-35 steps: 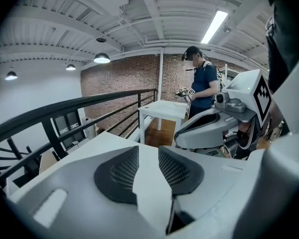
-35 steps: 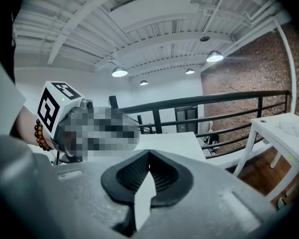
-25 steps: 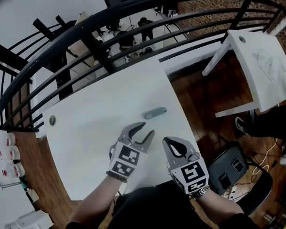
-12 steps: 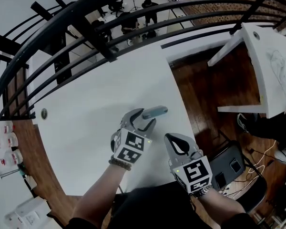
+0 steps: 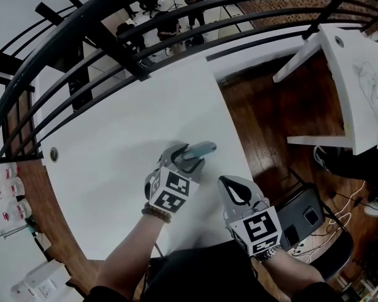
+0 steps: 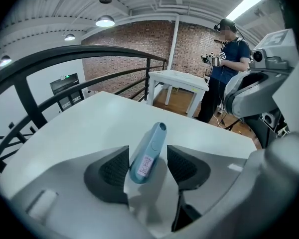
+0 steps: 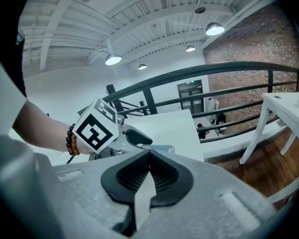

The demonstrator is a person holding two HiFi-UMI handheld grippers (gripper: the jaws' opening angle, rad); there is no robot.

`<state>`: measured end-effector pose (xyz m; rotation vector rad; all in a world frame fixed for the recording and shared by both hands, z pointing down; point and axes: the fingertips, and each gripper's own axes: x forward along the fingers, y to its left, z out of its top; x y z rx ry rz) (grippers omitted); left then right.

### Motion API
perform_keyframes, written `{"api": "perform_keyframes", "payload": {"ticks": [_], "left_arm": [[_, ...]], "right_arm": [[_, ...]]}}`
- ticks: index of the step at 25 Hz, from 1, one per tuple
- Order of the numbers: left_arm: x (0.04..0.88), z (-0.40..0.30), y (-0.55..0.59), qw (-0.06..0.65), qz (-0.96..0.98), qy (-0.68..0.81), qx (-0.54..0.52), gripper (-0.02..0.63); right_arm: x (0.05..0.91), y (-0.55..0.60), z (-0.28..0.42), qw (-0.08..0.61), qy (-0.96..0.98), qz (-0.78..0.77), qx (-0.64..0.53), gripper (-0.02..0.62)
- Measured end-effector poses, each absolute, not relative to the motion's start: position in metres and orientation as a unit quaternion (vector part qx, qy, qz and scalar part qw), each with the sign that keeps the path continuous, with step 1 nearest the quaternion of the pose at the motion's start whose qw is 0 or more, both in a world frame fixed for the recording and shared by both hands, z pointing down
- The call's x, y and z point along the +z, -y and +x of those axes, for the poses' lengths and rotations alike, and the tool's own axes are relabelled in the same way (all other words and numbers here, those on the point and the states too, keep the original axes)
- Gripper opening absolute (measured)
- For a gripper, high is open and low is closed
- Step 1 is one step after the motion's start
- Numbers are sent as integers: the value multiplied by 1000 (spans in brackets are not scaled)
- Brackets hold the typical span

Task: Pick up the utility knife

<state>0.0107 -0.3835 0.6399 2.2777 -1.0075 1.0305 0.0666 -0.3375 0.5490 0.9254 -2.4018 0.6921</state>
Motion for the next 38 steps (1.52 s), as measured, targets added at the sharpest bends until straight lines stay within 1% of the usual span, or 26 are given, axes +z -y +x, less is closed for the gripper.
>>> {"api": "perform_keyframes", "payload": {"ticks": [1, 4, 7, 16, 17, 18, 28, 38], "left_arm": [[640, 10, 384, 221, 824, 364, 375, 245], [642, 9, 382, 217, 821, 364, 383, 187], [643, 9, 380, 217, 819, 361, 390, 158], [636, 6, 378, 213, 818, 362, 393, 130], [633, 5, 378, 211, 818, 364, 391, 122], [631, 4, 378, 208, 819, 366, 390, 98], [609, -10, 368, 186, 824, 380, 378, 94], [558, -35, 331, 143, 833, 396, 359, 94]], "right_arm": [[549, 339, 67, 235, 876, 338, 252, -8], [549, 339, 66, 230, 876, 339, 255, -8], [547, 340, 64, 225, 878, 338, 255, -8], [544, 340, 61, 226, 881, 333, 250, -8], [544, 339, 60, 225, 881, 333, 249, -8], [543, 339, 59, 225, 881, 333, 249, -8], [526, 320, 44, 226, 886, 335, 229, -8], [491, 279, 15, 217, 895, 338, 195, -8]]}}
